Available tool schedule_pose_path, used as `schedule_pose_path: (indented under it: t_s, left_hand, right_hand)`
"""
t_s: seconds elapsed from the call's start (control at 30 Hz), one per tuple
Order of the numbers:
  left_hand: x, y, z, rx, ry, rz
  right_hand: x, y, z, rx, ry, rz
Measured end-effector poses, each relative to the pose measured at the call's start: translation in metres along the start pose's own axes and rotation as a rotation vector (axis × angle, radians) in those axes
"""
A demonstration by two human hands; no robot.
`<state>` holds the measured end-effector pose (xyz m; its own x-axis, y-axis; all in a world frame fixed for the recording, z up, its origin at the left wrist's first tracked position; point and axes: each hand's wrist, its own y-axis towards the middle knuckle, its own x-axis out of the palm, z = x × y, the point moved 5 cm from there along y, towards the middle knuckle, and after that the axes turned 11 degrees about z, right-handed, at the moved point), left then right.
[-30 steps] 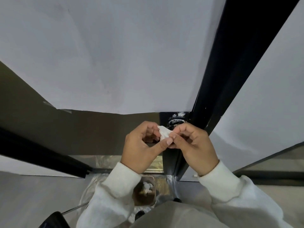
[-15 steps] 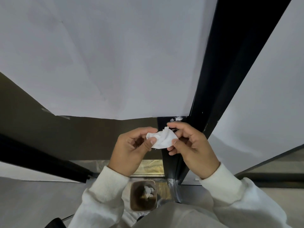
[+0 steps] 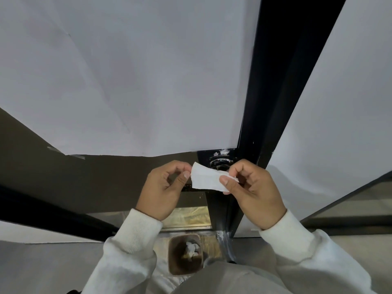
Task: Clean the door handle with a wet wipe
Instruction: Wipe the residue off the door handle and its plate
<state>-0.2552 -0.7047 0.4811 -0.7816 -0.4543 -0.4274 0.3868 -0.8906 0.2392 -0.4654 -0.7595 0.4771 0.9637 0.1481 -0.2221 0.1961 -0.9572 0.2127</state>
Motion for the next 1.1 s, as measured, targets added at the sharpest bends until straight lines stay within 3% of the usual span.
schedule_pose_path:
  t_s: [0.1,0.17,0.23,0.33,0.47,0.67,0.9,1.1]
  left_hand:
    - [0.005,0.000,-0.005,0.034,0.124,0.012]
    - [0.010,0.000,-0.004,0.038,0.198,-0.013]
    - [0.020,0.001,-0.005,0.050,0.313,-0.101]
    - [0.036,0.002,-0.008,0.018,0.433,-0.264]
    - [0.042,-0.001,-0.011,-0.005,0.518,-0.313]
    - [0.041,-0.002,-0.016,-0.014,0.504,-0.326]
    - [0.042,-0.004,-0.021,-0.011,0.462,-0.331]
    - [0.041,-0.005,-0.021,-0.008,0.463,-0.323]
  right_hand:
    - [-0.007,-0.004,-0.003,-0.028,-0.024,0.103]
    - [-0.012,-0.007,-0.011,-0.188,-0.167,0.194]
    - [-0.010,-0.011,-0.016,-0.353,-0.372,0.282]
    - [0.008,-0.008,-0.010,-0.427,-0.575,0.329]
    - [0.033,0.009,0.010,-0.391,-0.669,0.316]
    - [0.043,0.006,0.024,-0.437,-0.564,0.292]
    - [0.064,-0.002,0.021,-0.470,-0.882,0.127]
    - [0.064,0.003,0.020,-0.536,-0.846,0.066]
